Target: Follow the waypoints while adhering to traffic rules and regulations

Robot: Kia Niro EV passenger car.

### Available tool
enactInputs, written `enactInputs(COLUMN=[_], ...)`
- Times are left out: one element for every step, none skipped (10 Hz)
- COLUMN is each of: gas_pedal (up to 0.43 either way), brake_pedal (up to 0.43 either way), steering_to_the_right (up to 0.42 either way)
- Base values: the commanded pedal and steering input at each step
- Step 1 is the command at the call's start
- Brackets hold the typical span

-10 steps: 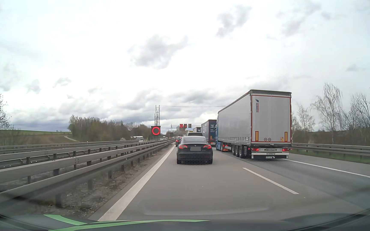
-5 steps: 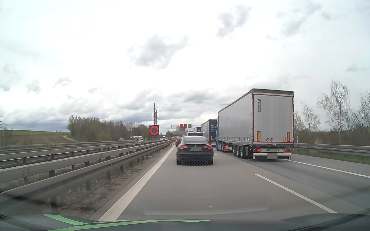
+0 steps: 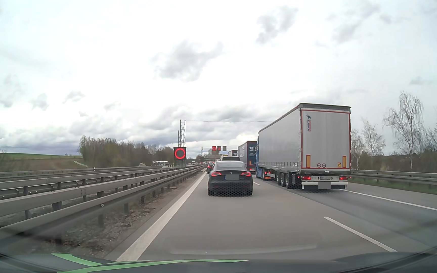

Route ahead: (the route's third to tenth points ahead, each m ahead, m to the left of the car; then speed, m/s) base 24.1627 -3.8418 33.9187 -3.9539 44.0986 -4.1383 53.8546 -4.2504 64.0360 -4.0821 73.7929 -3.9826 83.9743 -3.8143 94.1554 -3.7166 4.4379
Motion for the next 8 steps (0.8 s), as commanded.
enactInputs(gas_pedal=[0.047, 0.047, 0.047, 0.047, 0.047, 0.039, 0.039, 0.039], brake_pedal=[0.000, 0.000, 0.000, 0.000, 0.000, 0.000, 0.000, 0.000], steering_to_the_right=[-0.003, -0.004, -0.004, -0.004, -0.005, -0.005, -0.005, -0.005])
